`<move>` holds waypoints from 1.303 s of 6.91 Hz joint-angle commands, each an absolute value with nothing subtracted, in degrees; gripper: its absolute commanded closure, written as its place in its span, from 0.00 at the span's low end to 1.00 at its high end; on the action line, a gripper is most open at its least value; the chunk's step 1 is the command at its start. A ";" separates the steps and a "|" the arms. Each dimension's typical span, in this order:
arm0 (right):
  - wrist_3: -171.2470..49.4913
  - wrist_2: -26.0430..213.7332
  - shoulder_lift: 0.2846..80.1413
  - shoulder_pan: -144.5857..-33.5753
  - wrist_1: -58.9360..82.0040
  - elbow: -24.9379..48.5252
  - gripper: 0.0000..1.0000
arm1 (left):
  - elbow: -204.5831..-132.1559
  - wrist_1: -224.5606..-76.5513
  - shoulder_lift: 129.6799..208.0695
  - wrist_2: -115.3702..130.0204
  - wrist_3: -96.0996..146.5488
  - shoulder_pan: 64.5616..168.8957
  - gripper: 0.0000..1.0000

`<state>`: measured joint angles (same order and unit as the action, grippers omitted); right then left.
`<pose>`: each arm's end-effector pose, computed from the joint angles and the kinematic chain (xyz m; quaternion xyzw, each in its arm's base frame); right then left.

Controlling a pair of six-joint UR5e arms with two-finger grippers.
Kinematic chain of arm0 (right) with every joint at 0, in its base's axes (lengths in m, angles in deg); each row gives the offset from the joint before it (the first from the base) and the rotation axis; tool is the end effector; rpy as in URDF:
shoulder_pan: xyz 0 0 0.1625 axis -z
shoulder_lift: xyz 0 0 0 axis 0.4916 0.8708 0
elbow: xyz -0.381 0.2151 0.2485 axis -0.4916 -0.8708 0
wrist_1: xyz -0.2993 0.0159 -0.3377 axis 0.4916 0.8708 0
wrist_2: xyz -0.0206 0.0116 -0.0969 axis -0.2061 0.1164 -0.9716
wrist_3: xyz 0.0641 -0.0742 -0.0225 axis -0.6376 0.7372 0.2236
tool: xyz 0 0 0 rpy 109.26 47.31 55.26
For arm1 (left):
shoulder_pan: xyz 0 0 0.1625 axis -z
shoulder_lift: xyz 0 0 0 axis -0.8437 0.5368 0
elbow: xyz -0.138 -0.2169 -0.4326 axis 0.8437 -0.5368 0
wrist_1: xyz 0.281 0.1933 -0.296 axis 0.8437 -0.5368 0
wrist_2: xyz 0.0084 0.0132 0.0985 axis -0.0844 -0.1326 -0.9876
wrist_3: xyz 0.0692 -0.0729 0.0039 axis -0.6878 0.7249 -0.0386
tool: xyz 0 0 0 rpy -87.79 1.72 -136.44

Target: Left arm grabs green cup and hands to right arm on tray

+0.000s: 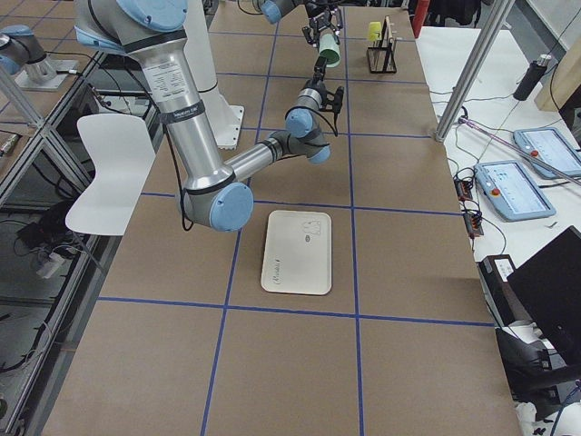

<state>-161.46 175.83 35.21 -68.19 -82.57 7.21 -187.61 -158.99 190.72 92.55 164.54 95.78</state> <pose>-0.4149 -0.4704 0.3066 0.0376 -0.9026 0.1242 0.4105 0.4244 -0.4674 0.0502 -0.2593 0.6970 -0.4456 0.4983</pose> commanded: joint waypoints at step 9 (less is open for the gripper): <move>-161.45 172.95 34.92 -67.59 -82.62 6.78 0.53 | -187.44 -158.91 191.47 92.49 164.48 93.22 0.86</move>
